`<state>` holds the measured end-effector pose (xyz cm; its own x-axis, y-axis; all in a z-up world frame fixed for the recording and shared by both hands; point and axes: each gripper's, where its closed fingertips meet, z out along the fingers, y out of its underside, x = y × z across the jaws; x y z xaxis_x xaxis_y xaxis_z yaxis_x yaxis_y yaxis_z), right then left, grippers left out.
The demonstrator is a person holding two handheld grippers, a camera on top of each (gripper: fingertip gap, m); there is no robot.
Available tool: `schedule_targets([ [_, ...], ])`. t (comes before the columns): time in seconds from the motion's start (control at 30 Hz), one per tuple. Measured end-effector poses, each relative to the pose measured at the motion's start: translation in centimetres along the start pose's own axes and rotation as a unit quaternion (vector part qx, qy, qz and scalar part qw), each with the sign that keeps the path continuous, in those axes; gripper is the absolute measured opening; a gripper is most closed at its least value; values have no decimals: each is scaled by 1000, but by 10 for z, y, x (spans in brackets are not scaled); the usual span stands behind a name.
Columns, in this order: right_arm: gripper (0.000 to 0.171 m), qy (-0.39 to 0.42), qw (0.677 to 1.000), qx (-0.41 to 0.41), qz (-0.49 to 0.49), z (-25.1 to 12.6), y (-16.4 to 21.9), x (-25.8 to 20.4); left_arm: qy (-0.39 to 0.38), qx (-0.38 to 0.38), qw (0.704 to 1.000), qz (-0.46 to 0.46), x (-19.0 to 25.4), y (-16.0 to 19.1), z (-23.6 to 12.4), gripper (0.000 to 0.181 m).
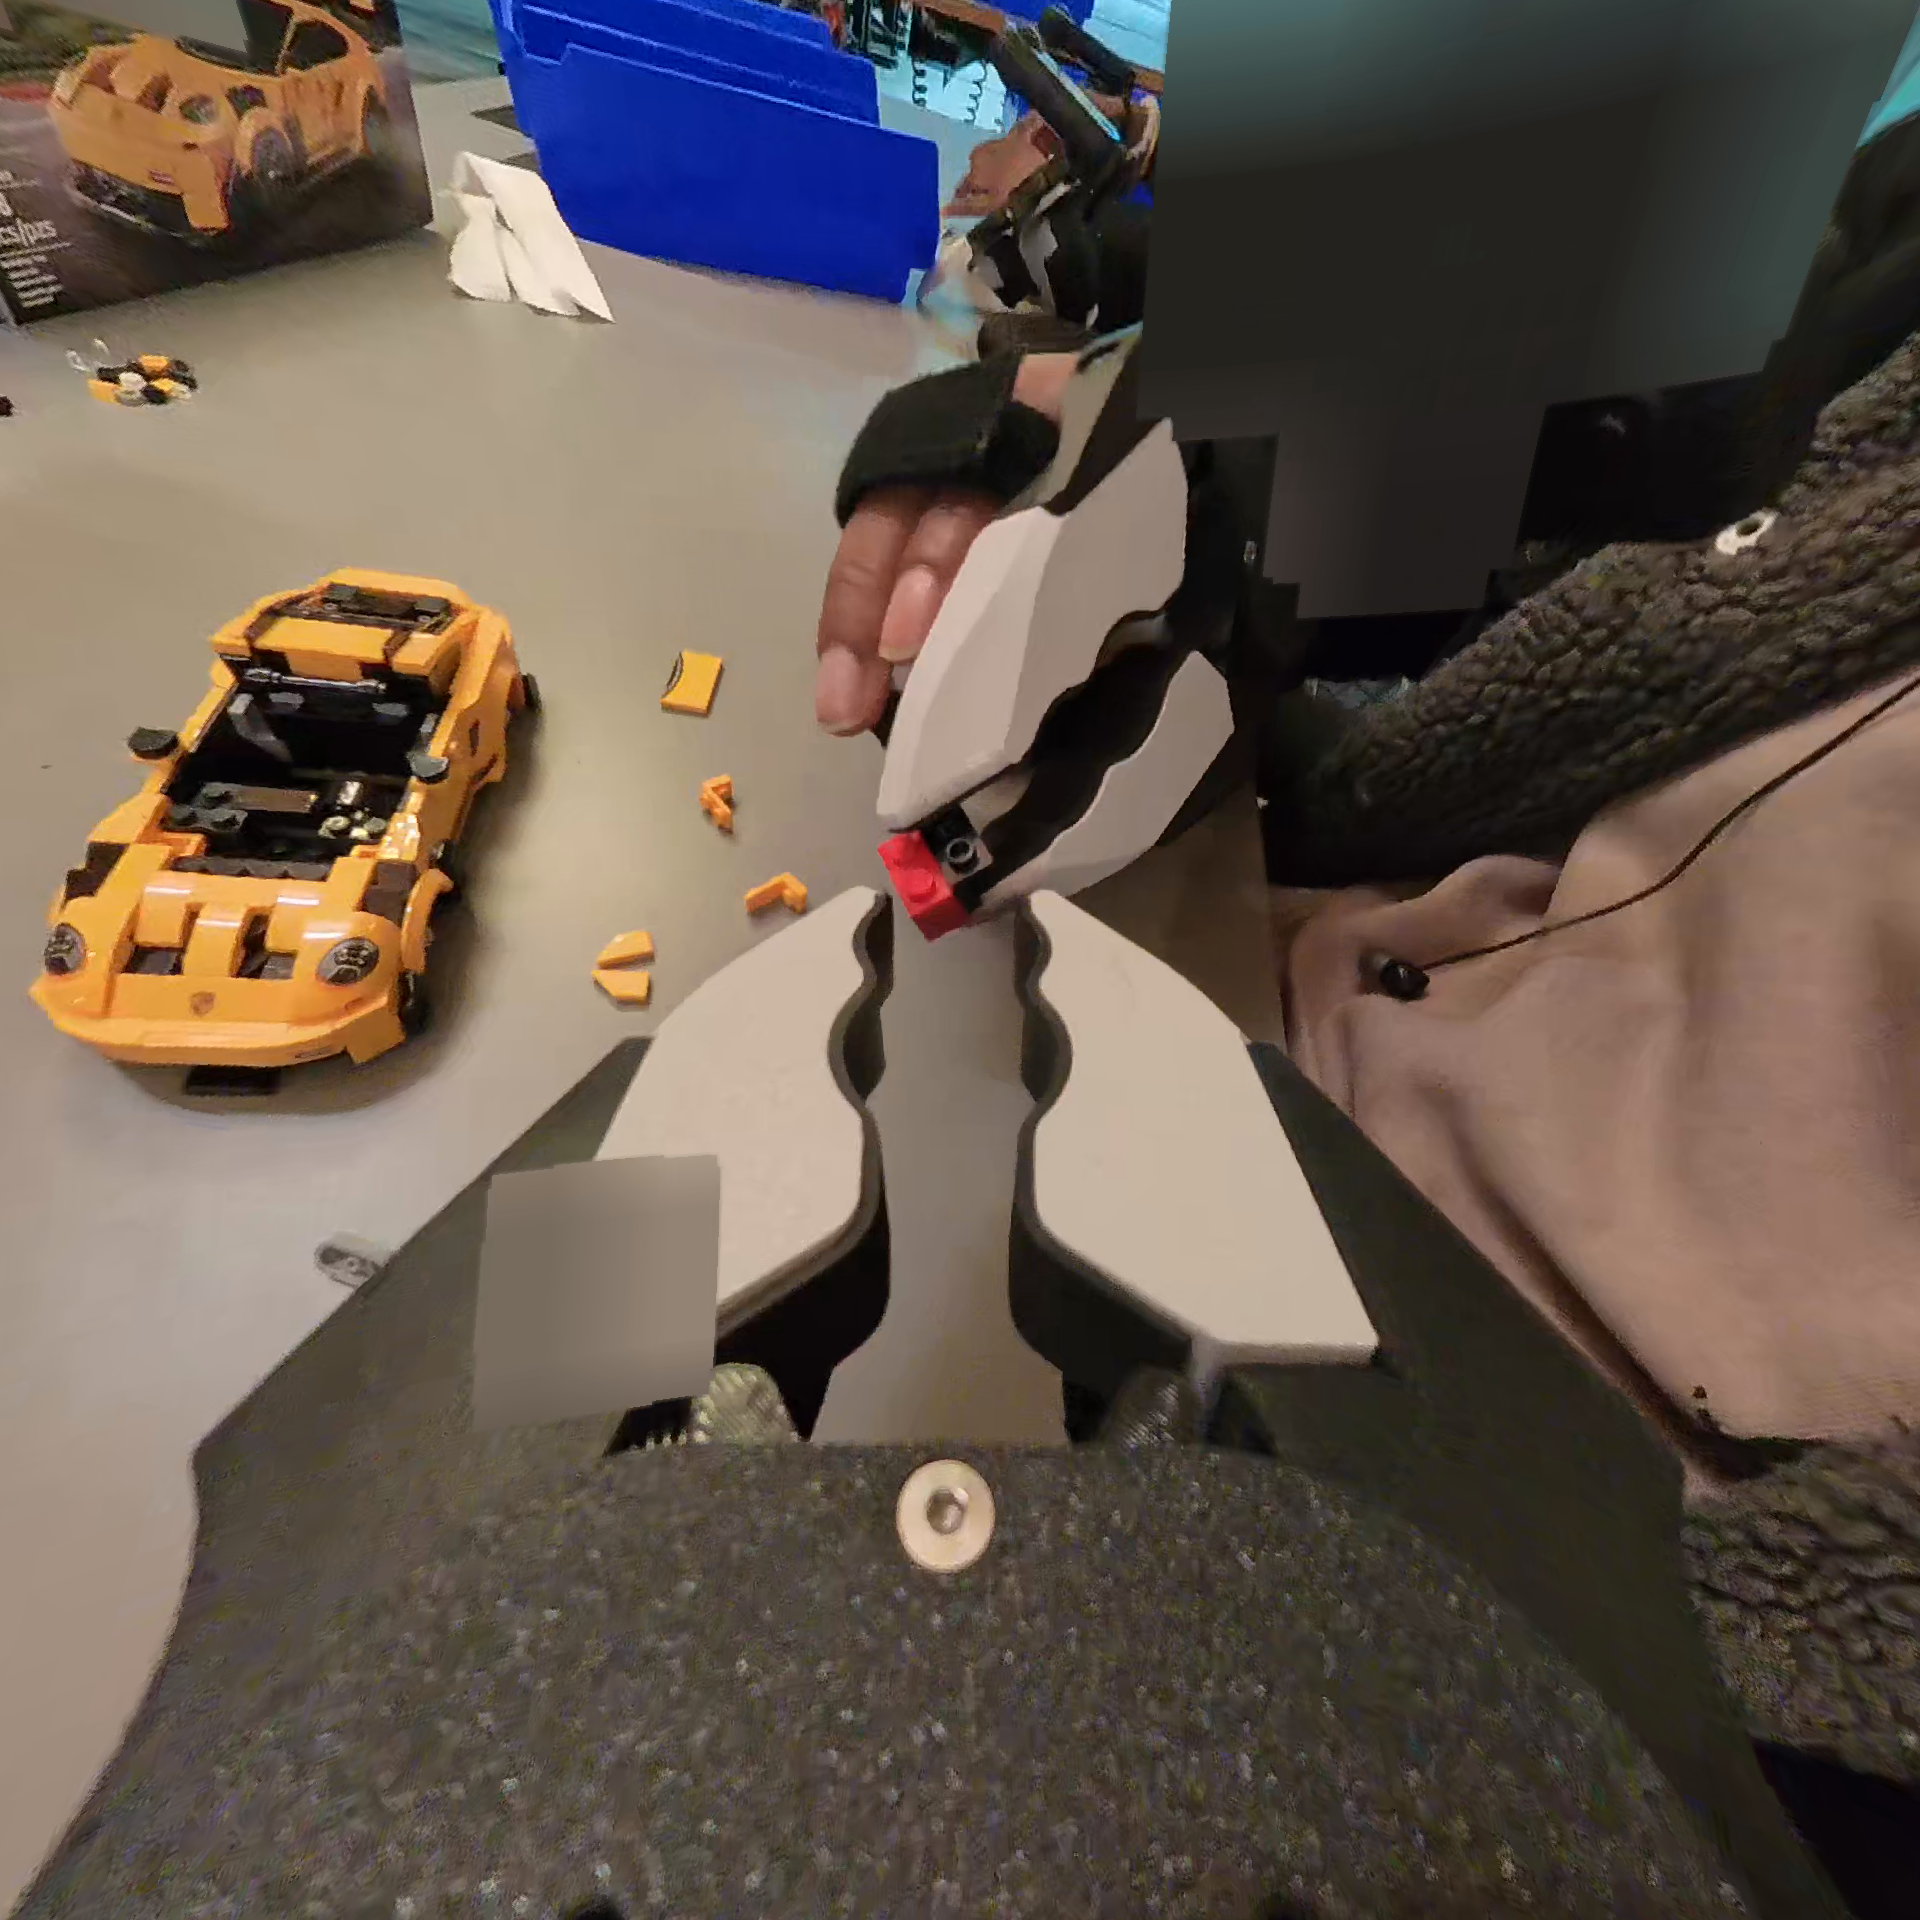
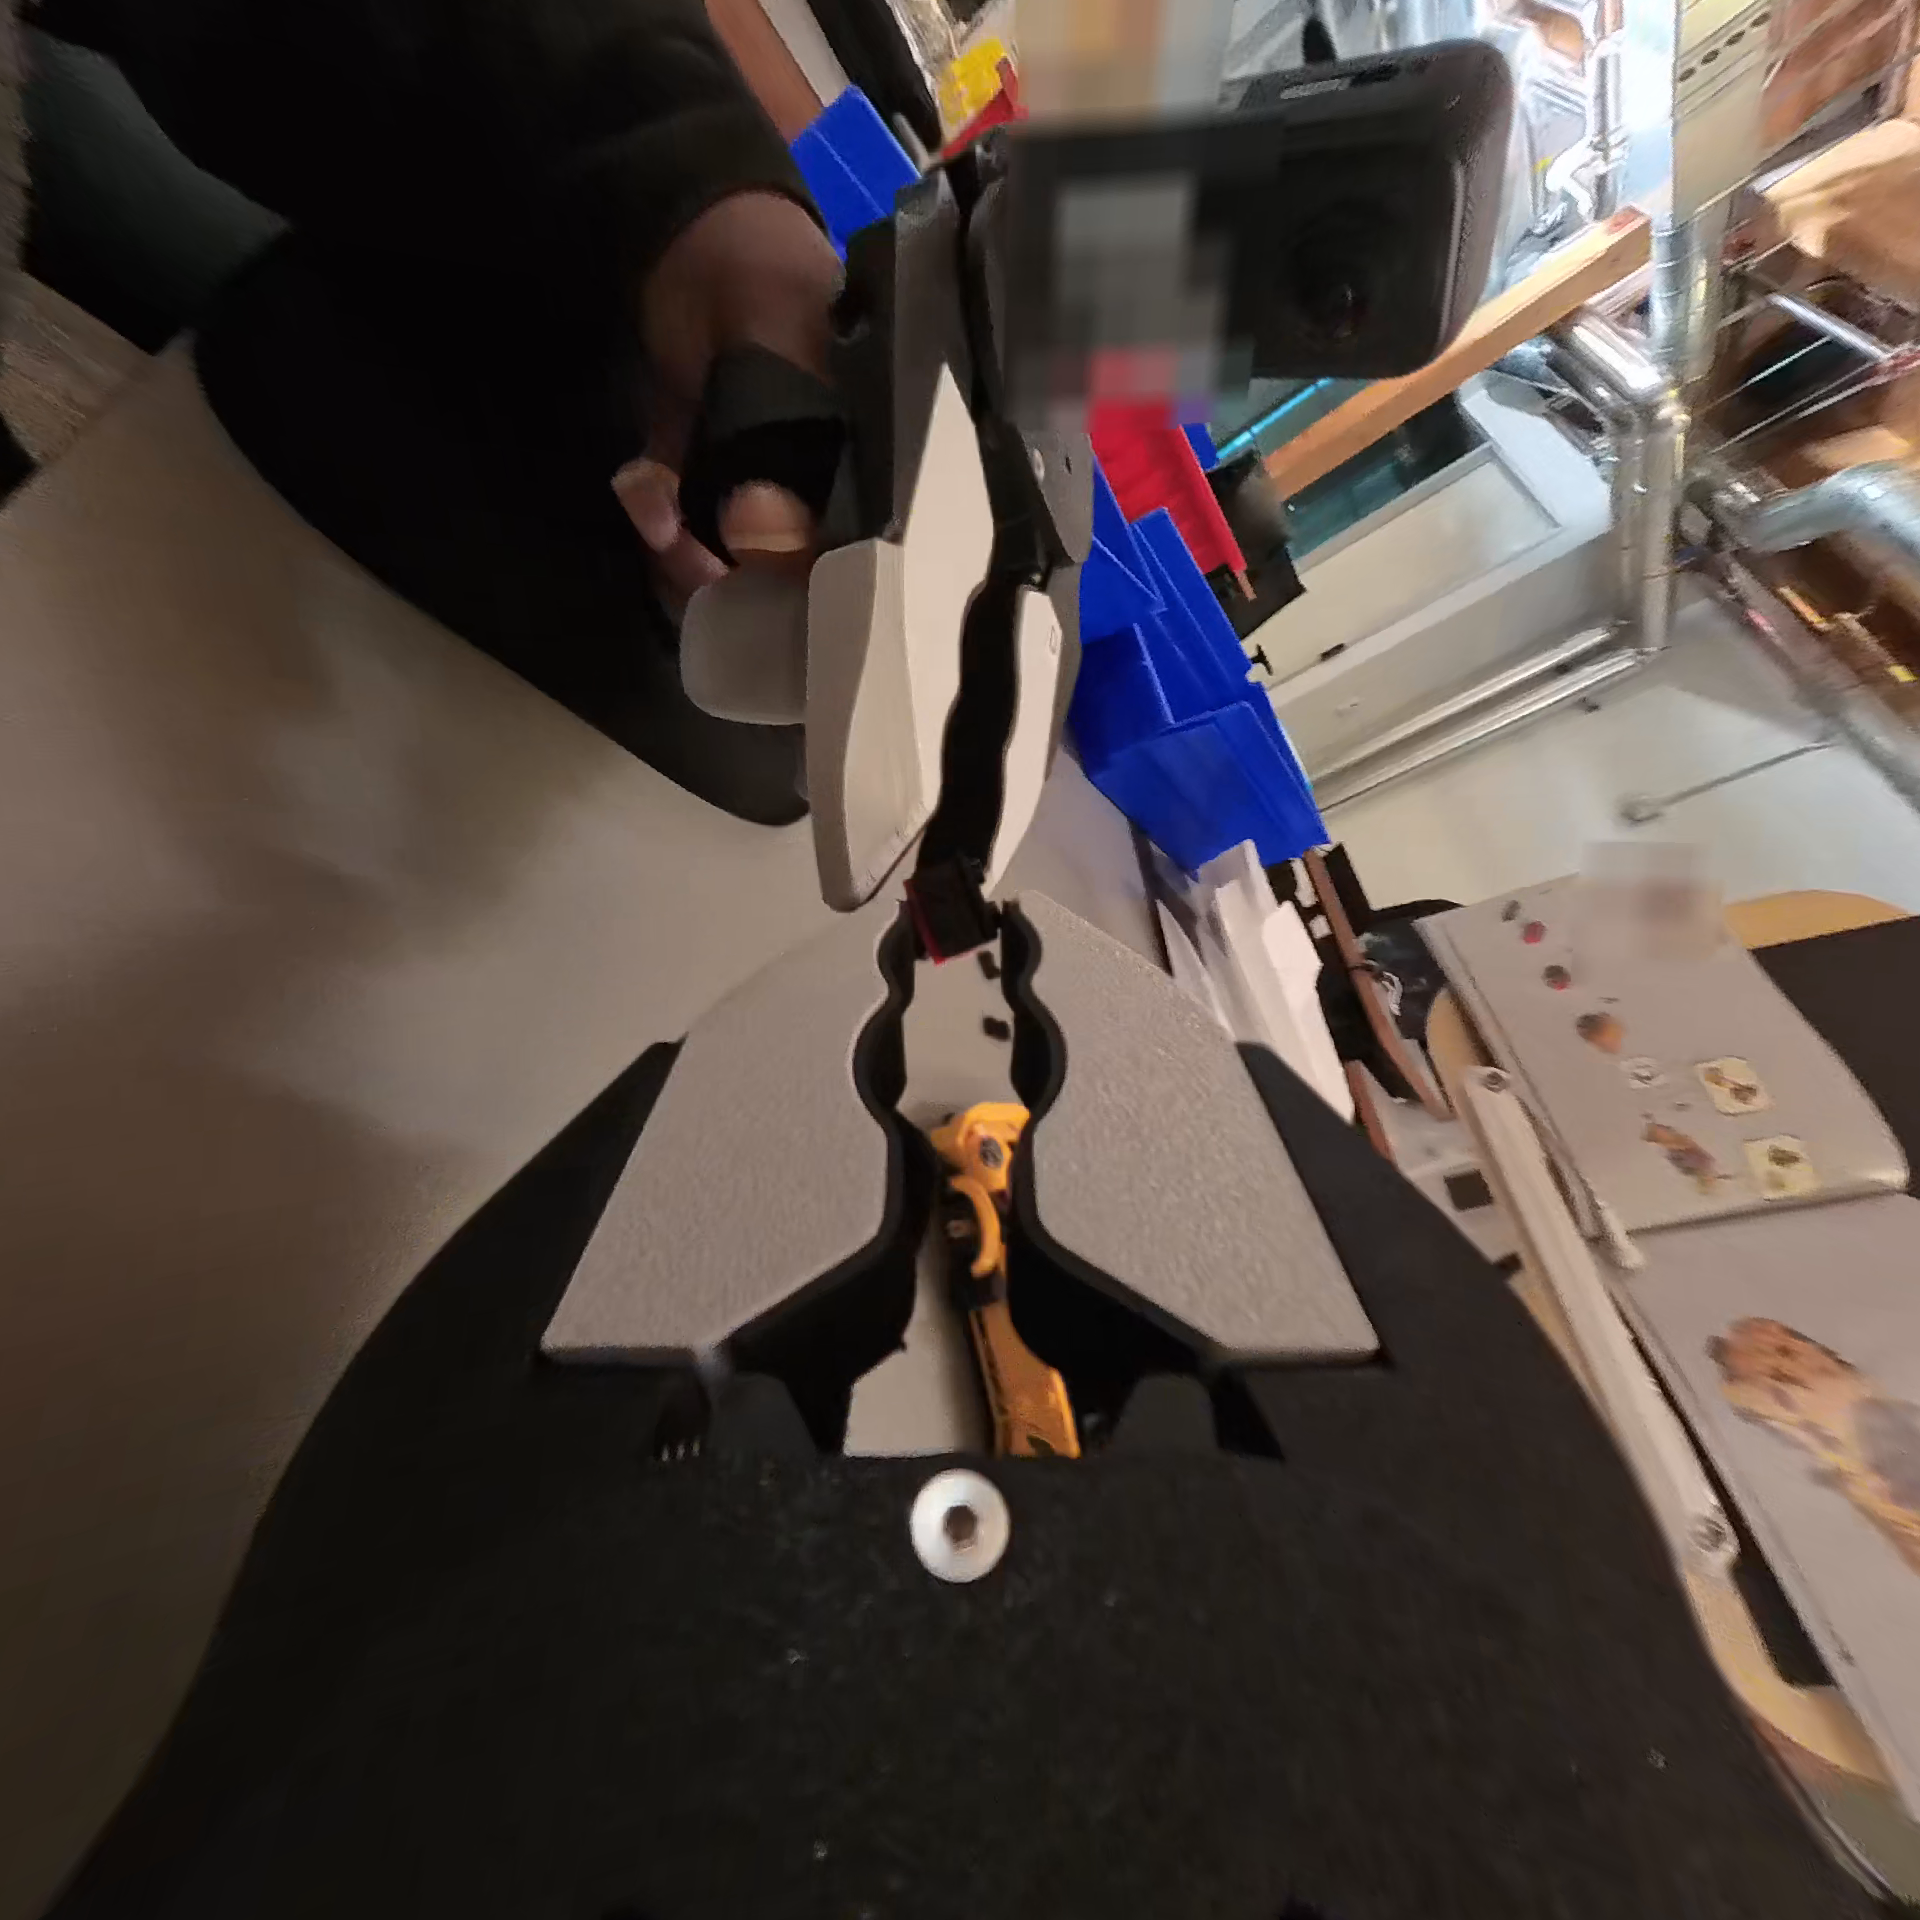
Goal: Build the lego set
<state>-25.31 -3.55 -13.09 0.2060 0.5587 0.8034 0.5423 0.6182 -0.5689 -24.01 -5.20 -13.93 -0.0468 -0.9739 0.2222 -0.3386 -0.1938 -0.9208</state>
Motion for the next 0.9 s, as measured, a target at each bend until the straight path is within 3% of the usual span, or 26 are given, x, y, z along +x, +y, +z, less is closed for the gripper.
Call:
schedule_targets([
  [0.3,15,69,993,-16,-96,-3,3,12,11,34,998,-45,-2,-8,4,18],
  [0.67,15,65,992,-28,-108,-3,11,8,-1,55,997,-49,-9,-11,5,12],
  [0.77,15,39,996,-32,-76,-2,17,5,0,36,998,-50,-14,-5,6,12],
  [0.9,20,-66,990,-101,76,-16,58,8,-6,-63,996,-66,-24,22,11,12],
])
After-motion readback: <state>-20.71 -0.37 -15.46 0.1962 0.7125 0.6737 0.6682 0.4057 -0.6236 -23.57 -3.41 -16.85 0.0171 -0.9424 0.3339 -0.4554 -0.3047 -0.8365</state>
